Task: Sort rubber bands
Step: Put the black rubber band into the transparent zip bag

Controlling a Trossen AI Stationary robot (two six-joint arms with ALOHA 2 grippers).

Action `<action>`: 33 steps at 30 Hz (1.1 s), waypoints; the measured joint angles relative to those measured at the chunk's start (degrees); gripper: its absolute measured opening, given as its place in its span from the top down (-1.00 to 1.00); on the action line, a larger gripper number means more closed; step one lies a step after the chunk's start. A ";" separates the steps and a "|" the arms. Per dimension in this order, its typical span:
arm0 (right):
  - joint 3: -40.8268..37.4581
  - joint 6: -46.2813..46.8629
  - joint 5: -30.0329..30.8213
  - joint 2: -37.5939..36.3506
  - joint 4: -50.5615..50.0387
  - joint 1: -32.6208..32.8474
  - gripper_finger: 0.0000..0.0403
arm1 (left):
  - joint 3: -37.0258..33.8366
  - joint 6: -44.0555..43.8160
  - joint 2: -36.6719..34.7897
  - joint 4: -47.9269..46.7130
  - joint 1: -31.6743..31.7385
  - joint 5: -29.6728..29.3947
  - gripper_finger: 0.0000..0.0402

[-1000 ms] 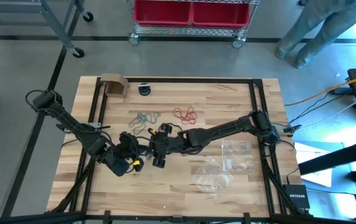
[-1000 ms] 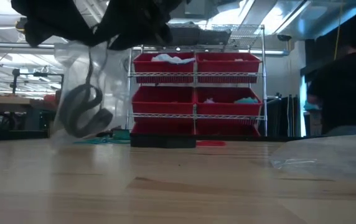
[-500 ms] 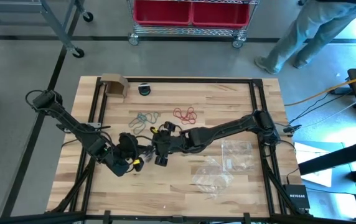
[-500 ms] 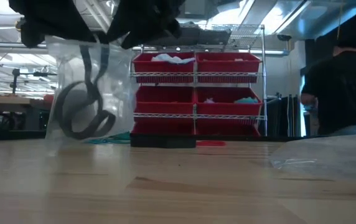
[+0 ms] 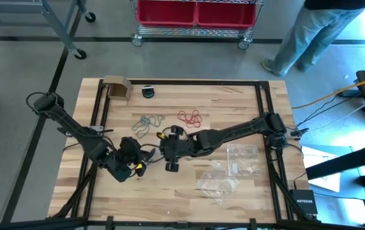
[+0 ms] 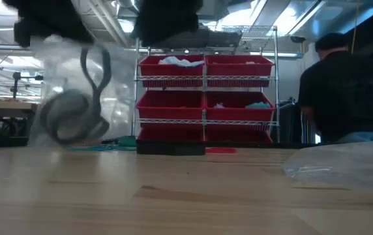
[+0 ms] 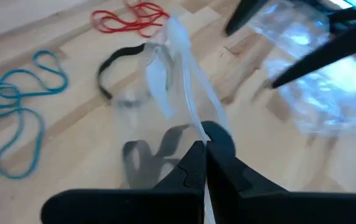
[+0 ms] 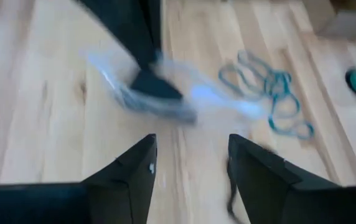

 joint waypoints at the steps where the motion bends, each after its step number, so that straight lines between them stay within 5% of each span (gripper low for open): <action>1: 0.00 -0.07 0.15 -0.05 -2.11 0.17 0.04 | 1.08 1.15 -0.03 0.12 -0.26 -0.03 1.00; 12: -10.25 -3.80 -2.91 -0.16 -2.85 -1.33 0.04 | 2.93 5.39 -0.16 -5.64 1.96 10.21 1.00; 17: -16.10 -3.79 -4.83 -0.17 5.85 -2.32 0.04 | 2.91 5.67 -0.39 -9.20 3.58 10.47 1.00; 24: -14.32 -11.17 -9.42 -3.10 11.96 -1.15 0.04 | 2.88 16.80 -0.39 -9.40 5.45 10.35 1.00; 33: -15.19 -18.98 -5.45 -4.25 12.30 -2.98 0.04 | 2.88 20.62 -0.39 -11.02 6.78 10.11 1.00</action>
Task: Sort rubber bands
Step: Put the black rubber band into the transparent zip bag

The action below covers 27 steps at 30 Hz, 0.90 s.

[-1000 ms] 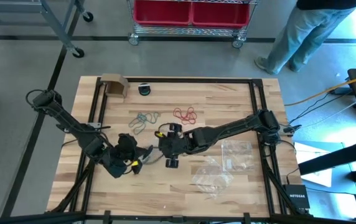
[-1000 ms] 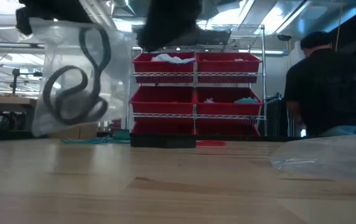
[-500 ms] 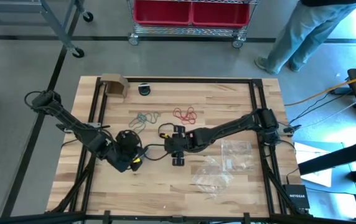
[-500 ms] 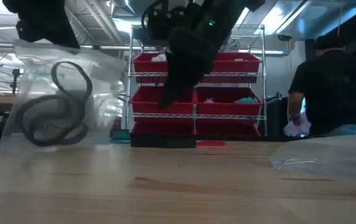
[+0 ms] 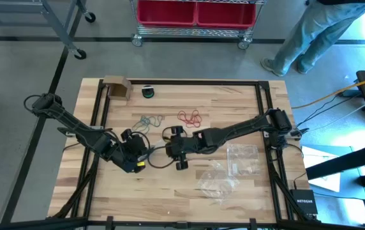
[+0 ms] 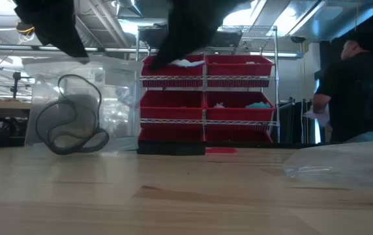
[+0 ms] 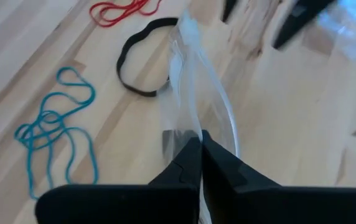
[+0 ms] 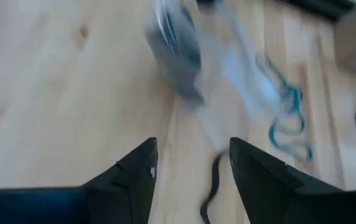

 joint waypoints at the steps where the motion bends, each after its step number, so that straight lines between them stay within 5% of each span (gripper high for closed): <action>1: -0.99 0.75 -0.51 0.00 -0.33 -0.79 0.04 | 0.00 -0.13 0.00 -0.49 -0.13 0.00 1.00; 11: -13.30 10.54 -12.20 0.17 9.05 -12.63 0.04 | 0.00 0.79 -1.60 -2.85 -0.89 4.88 1.00; 20: -13.58 16.09 -24.77 0.33 15.00 -18.80 -0.14 | 0.00 0.83 -3.28 -4.30 -0.76 5.90 1.00; 27: -13.58 16.16 -23.42 0.76 16.71 -19.91 -0.36 | 0.00 -0.26 -3.28 -4.23 -0.95 7.17 1.00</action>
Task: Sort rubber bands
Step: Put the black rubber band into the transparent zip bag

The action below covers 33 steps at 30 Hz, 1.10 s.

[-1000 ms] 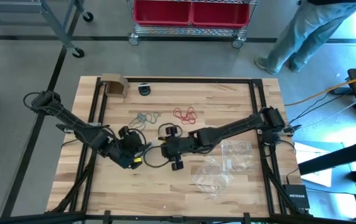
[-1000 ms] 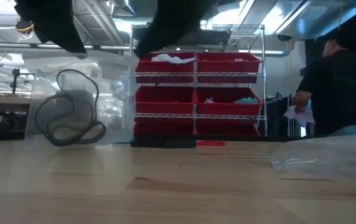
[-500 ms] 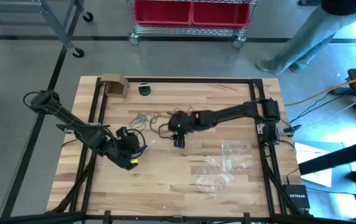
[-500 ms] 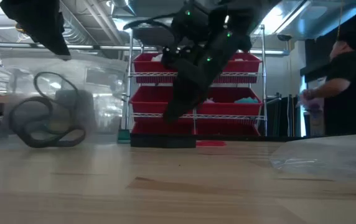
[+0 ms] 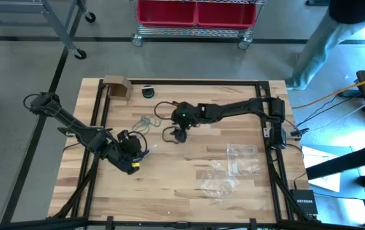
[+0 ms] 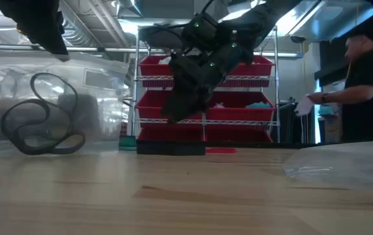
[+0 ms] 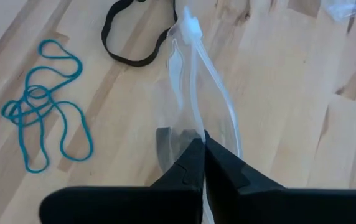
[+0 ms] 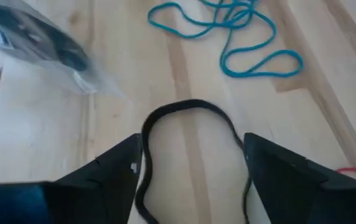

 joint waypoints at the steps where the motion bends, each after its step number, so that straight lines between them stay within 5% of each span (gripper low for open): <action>1: 0.00 -0.44 -0.44 0.00 0.37 -0.05 -0.38 | -0.01 0.16 0.00 0.00 -0.01 0.00 1.00; 9: 0.02 -5.60 -3.00 1.42 2.95 0.06 -0.64 | 0.00 0.96 0.00 0.05 0.17 -0.03 1.00; 20: 0.02 -10.51 5.79 5.12 2.04 -0.18 -0.75 | -0.02 0.19 0.00 0.34 0.19 -0.11 1.00; 33: 0.03 -9.01 -4.76 7.76 1.35 0.16 -0.76 | -0.02 0.04 0.02 0.40 0.19 -0.11 1.00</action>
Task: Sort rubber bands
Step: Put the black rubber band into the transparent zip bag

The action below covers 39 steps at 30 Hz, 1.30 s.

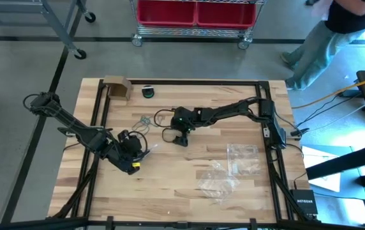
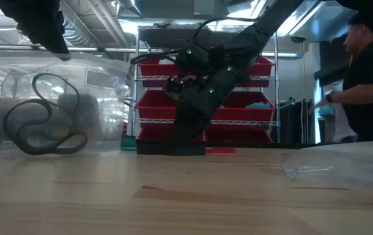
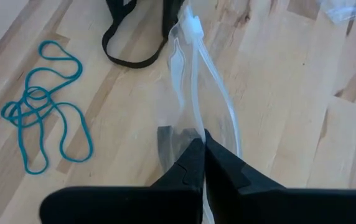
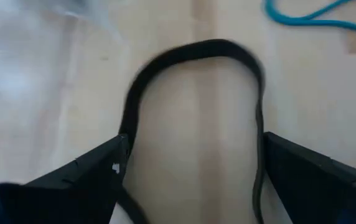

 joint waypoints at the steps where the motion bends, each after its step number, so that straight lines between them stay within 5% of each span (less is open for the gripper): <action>1: 0.02 -0.02 -0.40 0.00 -0.18 0.40 -0.76 | 0.00 0.00 0.00 0.05 0.00 0.00 1.00; 20: 0.02 -2.67 -5.58 0.02 -0.85 4.57 -0.76 | 0.00 1.20 0.02 0.01 0.00 0.02 1.00; 27: -0.01 -6.76 8.15 0.15 -0.59 9.16 -0.76 | 0.00 1.22 0.02 0.01 0.00 0.02 1.00; 39: 0.02 -4.17 9.52 0.28 -0.51 10.18 -0.63 | 0.00 0.89 0.02 0.06 0.00 0.02 1.00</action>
